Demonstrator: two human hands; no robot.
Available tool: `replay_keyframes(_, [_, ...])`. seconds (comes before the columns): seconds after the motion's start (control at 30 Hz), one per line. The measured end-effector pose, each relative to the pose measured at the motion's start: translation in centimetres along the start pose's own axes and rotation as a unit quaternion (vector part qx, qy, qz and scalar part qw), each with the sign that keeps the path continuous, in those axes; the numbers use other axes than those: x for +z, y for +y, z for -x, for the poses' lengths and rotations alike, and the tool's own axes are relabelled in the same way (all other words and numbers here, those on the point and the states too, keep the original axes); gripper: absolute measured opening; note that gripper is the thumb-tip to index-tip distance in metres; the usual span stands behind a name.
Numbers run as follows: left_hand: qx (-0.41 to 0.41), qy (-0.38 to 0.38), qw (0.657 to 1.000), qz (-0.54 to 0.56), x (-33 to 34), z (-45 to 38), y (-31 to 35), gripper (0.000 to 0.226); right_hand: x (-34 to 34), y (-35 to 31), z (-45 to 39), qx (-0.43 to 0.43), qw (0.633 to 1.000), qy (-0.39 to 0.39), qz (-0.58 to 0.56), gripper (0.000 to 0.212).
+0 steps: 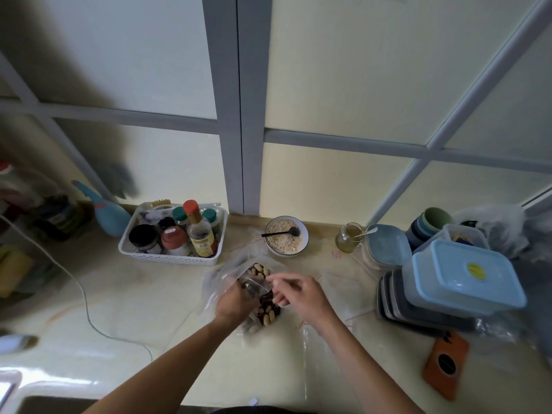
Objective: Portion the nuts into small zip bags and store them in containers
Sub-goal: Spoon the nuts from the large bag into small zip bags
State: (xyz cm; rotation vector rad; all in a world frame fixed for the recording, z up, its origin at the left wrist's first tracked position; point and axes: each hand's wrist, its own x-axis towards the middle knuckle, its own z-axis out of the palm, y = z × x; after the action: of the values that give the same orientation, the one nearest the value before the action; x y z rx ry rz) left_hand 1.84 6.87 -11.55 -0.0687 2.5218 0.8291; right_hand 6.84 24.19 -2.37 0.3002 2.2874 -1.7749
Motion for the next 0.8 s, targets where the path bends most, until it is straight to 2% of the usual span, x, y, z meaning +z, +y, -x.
replay_keyframes(0.1, [-0.018, -0.025, 0.999, 0.041, 0.1, -0.4, -1.4, 0.026, 0.5, 0.4, 0.7, -0.005, 0.999, -0.045, 0.015, 0.020])
replay_keyframes(0.23, [-0.032, -0.022, 0.988, 0.150, -0.3, -0.3, -2.4, 0.025, 0.8, 1.1, 1.0, -0.018, 0.999, -0.048, 0.014, 0.021])
replay_keyframes(0.3, [-0.016, -0.017, 0.983, 0.182, -0.1, -0.6, -3.0, 0.032, 0.9, 1.1, 1.2, -0.053, 0.998, -0.013, 0.008, 0.022])
replay_keyframes(0.43, [0.023, 0.005, 0.973, 0.229, -0.3, 0.1, -2.5, 0.027, 1.0, 0.6, 1.7, -0.104, 0.992, 0.051, -0.044, 0.025])
replay_keyframes(0.53, [0.062, 0.026, 0.961, 0.269, -0.4, 0.2, -2.0, 0.035, 0.7, 0.3, 1.9, -0.126, 0.987, 0.071, -0.065, 0.024])
replay_keyframes(0.6, [0.058, 0.062, 0.954, 0.287, -0.3, 0.1, -1.8, 0.047, 0.6, 0.2, 1.9, -0.136, 0.984, 0.091, -0.070, 0.022])
replay_keyframes(0.7, [0.047, 0.090, 0.958, 0.270, 0.0, 0.2, -1.9, 0.066, 0.5, 0.2, 1.6, -0.133, 0.979, 0.141, -0.063, 0.021])
replay_keyframes(0.8, [0.051, 0.123, 0.962, 0.237, 0.2, 0.4, -1.8, 0.070, 0.8, 0.4, 1.2, -0.088, 0.973, 0.206, -0.050, 0.023])
